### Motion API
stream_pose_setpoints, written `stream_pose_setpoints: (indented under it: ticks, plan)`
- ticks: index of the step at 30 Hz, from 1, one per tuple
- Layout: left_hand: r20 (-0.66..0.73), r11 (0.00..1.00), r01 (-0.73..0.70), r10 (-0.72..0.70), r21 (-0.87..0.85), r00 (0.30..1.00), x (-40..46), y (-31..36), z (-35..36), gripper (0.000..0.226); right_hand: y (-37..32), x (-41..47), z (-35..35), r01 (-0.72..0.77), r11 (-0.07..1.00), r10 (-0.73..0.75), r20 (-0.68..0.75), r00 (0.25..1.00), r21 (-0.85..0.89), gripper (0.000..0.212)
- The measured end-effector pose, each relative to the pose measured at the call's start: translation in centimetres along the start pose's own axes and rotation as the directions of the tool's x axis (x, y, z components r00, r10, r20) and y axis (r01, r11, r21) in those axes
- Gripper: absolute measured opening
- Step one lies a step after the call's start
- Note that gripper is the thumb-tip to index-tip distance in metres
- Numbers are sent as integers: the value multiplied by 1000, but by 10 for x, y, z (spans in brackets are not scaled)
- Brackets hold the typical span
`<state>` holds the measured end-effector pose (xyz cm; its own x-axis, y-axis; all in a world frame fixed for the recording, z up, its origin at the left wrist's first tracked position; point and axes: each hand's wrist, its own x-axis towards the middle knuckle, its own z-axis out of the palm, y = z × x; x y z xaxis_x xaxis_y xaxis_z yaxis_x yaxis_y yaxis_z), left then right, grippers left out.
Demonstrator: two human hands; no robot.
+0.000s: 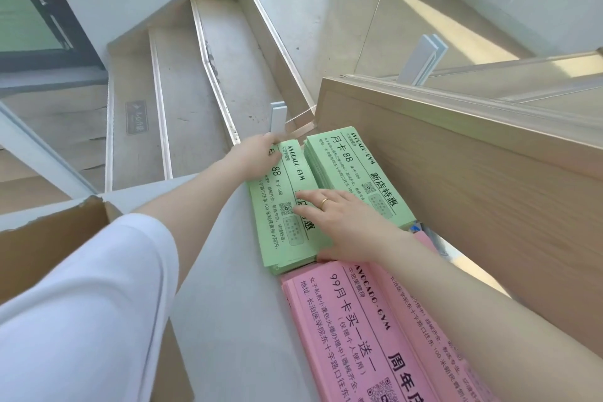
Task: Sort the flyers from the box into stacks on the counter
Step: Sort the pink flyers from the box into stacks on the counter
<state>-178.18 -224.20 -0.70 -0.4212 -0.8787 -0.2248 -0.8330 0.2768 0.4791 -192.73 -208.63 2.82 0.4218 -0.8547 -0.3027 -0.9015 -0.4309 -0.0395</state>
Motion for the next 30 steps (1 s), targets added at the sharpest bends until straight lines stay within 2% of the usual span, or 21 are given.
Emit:
stream_pose_setpoints:
  ticks: [2,3,4,5,6,7,8,9,12,15,18,21,25,27,30]
  plan:
    - [-131,1000,2,-3,-5,991,-2,1,0,46,2,-1,-3,5,1000,-5,17,1000,27,83]
    - [-233,997,20,-38,-77,972,-5,0,2,48,4,-3,-7,-8,996,5,31,1000,86,82]
    - [-311,972,65,-135,-227,941,-9,-1,6,50,8,-4,-11,-39,982,33,39,999,185,80]
    - [-326,885,138,-303,-444,895,-13,-2,13,51,12,-4,-16,-83,944,78,26,997,318,75]
    - [-260,725,219,-486,-653,834,-20,-2,20,52,15,-1,-19,-123,877,140,-1,990,464,68]
    - [-134,514,282,-631,-810,764,-28,1,28,51,15,3,-22,-160,796,216,-28,976,584,62]
    - [-6,317,307,-704,-898,710,-37,5,35,48,14,8,-25,-203,723,301,-37,953,660,58]
    - [72,198,304,-721,-932,690,-45,11,41,42,11,14,-27,-254,659,378,-21,925,708,55]
    - [139,82,264,-681,-961,719,-65,30,53,18,-3,28,-31,-397,481,507,122,853,781,38]
    - [128,98,239,-621,-966,773,-79,41,57,20,-9,33,-30,-476,263,521,292,802,839,20]
    - [103,113,206,-585,-972,804,-85,40,57,23,-10,34,-29,-513,159,567,347,747,844,22]
    - [108,144,223,-556,-964,824,-87,38,57,27,-9,34,-29,-529,161,570,359,739,833,28]
    - [60,310,260,-532,-915,844,-73,26,49,59,-7,34,-30,-511,174,560,342,754,842,32]
    - [37,370,259,-511,-892,859,-68,22,39,61,-7,36,-31,-482,174,548,322,772,859,28]
    - [80,348,280,-493,-895,866,-64,20,34,55,-10,38,-32,-464,160,541,316,780,871,18]
